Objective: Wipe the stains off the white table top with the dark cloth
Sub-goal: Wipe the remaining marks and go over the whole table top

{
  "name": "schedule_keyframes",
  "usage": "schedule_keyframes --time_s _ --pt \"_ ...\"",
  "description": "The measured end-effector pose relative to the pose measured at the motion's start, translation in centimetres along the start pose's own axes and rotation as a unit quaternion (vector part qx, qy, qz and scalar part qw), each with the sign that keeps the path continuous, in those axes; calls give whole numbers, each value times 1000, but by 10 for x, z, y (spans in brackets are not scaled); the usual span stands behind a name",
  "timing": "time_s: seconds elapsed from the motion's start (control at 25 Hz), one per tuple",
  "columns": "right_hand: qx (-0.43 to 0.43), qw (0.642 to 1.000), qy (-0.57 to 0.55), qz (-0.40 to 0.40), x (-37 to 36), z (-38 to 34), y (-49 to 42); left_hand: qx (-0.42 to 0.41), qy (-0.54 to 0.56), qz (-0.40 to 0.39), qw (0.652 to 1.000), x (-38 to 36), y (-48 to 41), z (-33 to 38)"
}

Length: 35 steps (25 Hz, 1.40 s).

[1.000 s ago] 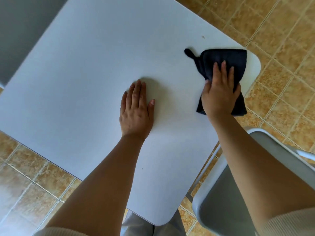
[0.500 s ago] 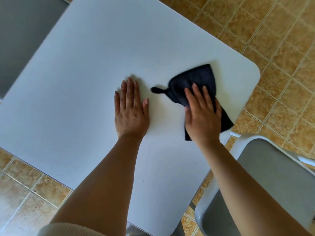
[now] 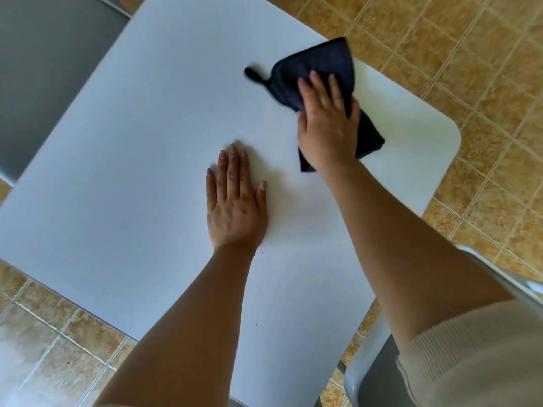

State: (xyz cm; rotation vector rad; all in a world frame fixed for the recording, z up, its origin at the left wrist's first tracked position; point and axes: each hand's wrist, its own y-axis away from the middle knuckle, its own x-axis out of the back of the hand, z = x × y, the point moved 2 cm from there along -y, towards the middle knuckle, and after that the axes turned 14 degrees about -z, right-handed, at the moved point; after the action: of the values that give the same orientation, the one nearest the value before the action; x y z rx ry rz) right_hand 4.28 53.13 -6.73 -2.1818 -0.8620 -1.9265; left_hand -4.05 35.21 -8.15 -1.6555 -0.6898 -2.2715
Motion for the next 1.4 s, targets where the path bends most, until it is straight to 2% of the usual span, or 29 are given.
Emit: schedule_keyframes --time_s 0.08,0.16,0.28,0.36,0.48,0.56,0.68,0.8,0.88,0.96,1.08,1.2,1.4 --pt "92 995 37 25 -12 -6 30 0 2 -2 1000 0 0 0" --pt "118 991 53 42 -22 13 64 1 4 0 1000 1 0 0" --pt "19 997 37 58 -20 52 86 1 6 0 1000 -1 -1 0" --pt "-72 997 -8 34 -9 66 69 0 3 1 1000 -1 -1 0" --pt "-118 992 -48 5 11 61 19 -2 2 2 1000 -3 -1 -1" --pt "-90 995 -34 -10 17 42 -8 -4 -1 2 1000 -4 0 -1" --pt "8 1000 3 -21 8 -2 -18 -3 2 18 1000 -3 0 0" --pt "116 992 41 28 -14 -22 21 2 36 42 998 -1 0 -2" --pt "137 989 46 45 -26 -8 63 17 65 61 996 2 2 -4" --pt "117 991 44 44 -32 20 102 21 91 66 993 4 3 -6" --pt "11 1000 14 25 -30 48 124 -14 132 51 990 9 5 -9" --pt "-71 996 -36 24 -33 28 115 -15 112 39 993 13 25 -25" --pt "9 999 -6 36 -55 -36 131 47 23 17 998 1 102 -69"
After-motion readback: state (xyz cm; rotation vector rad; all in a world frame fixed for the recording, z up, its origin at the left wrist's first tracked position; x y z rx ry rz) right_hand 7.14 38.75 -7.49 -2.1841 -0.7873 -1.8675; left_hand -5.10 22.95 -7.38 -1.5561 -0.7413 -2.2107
